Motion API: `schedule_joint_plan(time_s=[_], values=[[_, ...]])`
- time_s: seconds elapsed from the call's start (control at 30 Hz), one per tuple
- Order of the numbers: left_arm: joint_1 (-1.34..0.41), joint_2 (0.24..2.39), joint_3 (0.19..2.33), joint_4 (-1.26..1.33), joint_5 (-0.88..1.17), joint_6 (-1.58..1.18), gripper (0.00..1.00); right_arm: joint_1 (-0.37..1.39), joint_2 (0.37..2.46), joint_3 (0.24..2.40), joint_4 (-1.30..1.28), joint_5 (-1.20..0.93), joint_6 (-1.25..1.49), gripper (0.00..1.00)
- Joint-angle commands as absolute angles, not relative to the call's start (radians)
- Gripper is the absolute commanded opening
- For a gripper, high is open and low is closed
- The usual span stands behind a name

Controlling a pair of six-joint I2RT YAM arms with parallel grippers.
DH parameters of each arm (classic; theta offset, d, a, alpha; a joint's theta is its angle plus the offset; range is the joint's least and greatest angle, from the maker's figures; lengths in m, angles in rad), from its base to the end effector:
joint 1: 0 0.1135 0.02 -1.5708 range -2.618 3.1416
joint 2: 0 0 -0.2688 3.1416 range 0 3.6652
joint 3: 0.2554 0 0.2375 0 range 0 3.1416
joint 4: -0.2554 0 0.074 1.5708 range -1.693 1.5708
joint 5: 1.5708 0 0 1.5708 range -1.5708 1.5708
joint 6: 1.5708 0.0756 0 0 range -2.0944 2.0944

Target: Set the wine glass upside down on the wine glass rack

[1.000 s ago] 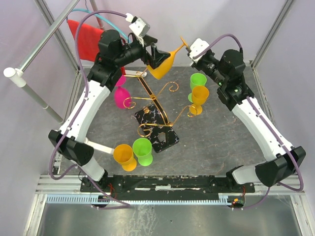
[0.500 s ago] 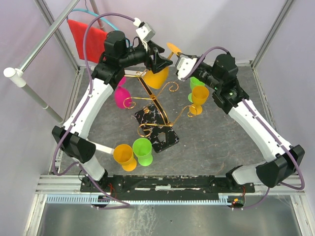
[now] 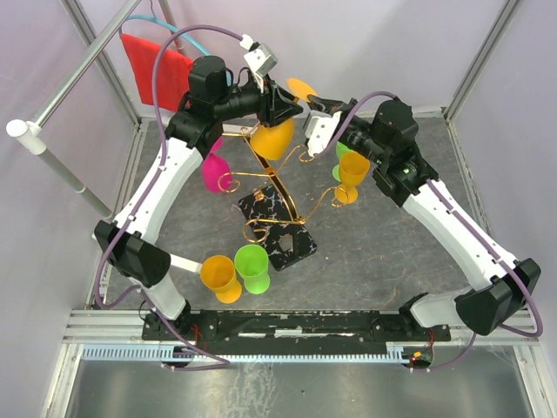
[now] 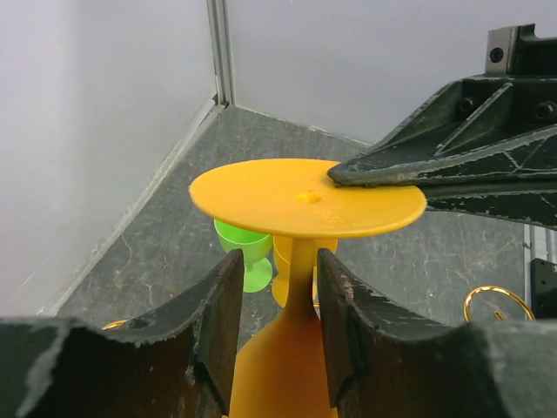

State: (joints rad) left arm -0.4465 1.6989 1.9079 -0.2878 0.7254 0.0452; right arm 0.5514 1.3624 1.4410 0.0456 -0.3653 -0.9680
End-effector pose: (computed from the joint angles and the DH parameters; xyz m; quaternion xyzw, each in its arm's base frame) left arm 0.3363 -0.2166 0.4762 0.4007 0.6074 -0.3818 0.5699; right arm 0.2689 0.1971 0.4723 -0.5470 0.3781 -0.0348 0.7461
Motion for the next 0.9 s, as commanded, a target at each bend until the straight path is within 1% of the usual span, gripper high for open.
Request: schedule_joint_plan(time_s=[0.0, 0.17, 0.33, 0.4, 0.5, 0.63, 0.83, 0.87], values=[[-0.448, 1.704, 1.915, -0.287, 0.762, 0.036, 0.43, 0.560, 1.331, 1.443, 0.133, -0.358, -1.021, 0.01], [-0.449, 1.706, 1.917, -0.288, 0.761, 0.035, 0.28, 0.566, 1.343, 1.451, 0.130, -0.353, -1.072, 0.01], [-0.449, 1.707, 1.917, -0.290, 0.757, 0.038, 0.04, 0.571, 1.345, 1.456, 0.134, -0.334, -1.092, 0.01], [-0.450, 1.706, 1.917, -0.291, 0.754, 0.040, 0.03, 0.571, 1.347, 1.454, 0.143, -0.325, -1.091, 0.01], [-0.449, 1.701, 1.915, -0.291, 0.726, 0.047, 0.03, 0.572, 1.341, 1.439, 0.172, -0.301, -1.078, 0.07], [-0.444, 1.702, 1.928, -0.301, 0.667, 0.035, 0.03, 0.572, 1.336, 1.419, 0.181, -0.281, -1.066, 0.20], [-0.376, 1.705, 1.929, -0.250, 0.656, -0.057, 0.03, 0.572, 1.307, 1.371, 0.221, -0.226, -1.001, 0.49], [-0.361, 1.702, 1.923, -0.234, 0.657, -0.071, 0.03, 0.572, 1.299, 1.359, 0.235, -0.217, -0.982, 0.55]])
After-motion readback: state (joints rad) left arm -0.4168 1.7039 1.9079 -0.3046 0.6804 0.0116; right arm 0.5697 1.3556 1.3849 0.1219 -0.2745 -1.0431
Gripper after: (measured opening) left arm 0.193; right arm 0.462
